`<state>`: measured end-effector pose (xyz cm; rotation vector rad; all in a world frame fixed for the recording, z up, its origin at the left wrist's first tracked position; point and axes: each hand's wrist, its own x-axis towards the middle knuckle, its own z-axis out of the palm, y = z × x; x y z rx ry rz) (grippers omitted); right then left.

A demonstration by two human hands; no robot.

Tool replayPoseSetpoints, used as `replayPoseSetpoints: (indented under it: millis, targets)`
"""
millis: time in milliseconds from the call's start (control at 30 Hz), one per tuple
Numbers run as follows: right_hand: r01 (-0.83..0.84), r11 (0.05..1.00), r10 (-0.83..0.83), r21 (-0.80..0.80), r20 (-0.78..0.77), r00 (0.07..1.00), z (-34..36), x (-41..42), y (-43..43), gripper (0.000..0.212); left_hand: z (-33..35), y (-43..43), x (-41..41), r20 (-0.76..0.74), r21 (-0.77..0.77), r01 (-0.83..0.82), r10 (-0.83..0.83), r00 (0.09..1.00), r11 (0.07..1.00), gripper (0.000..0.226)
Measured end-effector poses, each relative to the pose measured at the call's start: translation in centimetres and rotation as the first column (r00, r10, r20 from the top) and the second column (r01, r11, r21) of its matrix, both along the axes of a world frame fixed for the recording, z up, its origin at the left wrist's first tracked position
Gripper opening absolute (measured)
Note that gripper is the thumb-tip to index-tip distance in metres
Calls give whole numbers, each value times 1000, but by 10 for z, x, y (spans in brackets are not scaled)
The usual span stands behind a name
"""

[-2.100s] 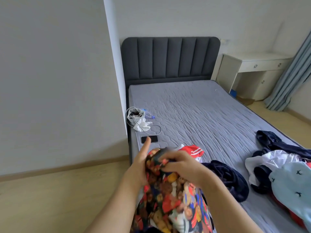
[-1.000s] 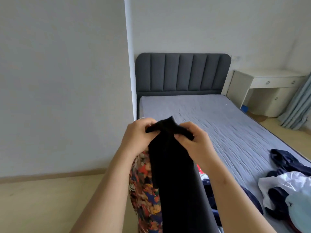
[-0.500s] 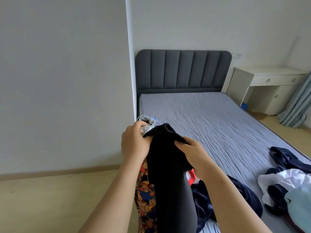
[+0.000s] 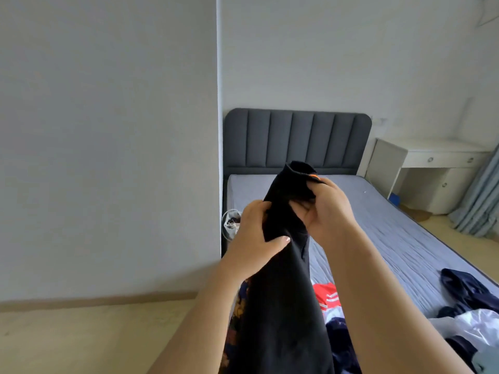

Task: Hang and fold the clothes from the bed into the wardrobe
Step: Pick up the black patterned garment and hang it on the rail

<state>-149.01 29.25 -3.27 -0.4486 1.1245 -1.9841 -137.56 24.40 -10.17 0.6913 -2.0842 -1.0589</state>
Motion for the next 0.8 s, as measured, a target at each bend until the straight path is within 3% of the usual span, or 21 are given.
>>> replayPoseSetpoints:
  millis: [33, 100, 233, 333, 400, 467, 567, 600, 667, 733, 800]
  targets:
    - [0, 1000, -1, -16, -10, 1000, 6, 1, 0, 27, 2, -2, -2, 29, -79, -107, 110, 994, 991, 34]
    - [24, 1000, -24, 8, -70, 997, 12, 0, 3, 25, 6, -8, -3, -11, -75, -237, 237, 971, 968, 19]
    - [185, 972, -159, 143, -172, 972, 8, -10, 9, 19, 13, -19, 4, -145, 44, -130, 135, 980, 990, 18]
    - [171, 960, -173, 222, -11, 985, -4, -16, 16, 7, 20, -22, 8, -169, 116, 44, -24, 985, 992, 27]
    - [107, 978, -126, 182, 101, 987, -13, -15, 20, 5, 18, -27, 8, -142, 141, 40, -20, 990, 989, 28]
    - [91, 984, -114, 153, 148, 982, -21, -11, 22, 7, 10, -31, 6, -78, 112, -69, 78, 994, 991, 21]
    - [127, 976, -167, 176, 235, 957, -40, -1, 20, 10, -11, -29, 4, 20, -83, -326, 328, 944, 942, 11]
    - [137, 971, -186, 194, 259, 948, -47, 3, 18, 11, -20, -26, 5, 38, -64, -330, 333, 942, 942, 13]
    - [148, 956, -220, 253, 285, 933, -63, 13, 14, 13, -39, -17, 8, 124, 182, -183, 162, 979, 966, 22]
    - [155, 940, -253, 303, 317, 914, -85, 22, 9, 16, -60, -9, 15, 211, 405, -33, -58, 976, 914, 23]
    - [143, 922, -274, 359, 346, 897, -105, 29, 3, 13, -86, -3, 20, 286, 450, 39, -185, 940, 892, 36]
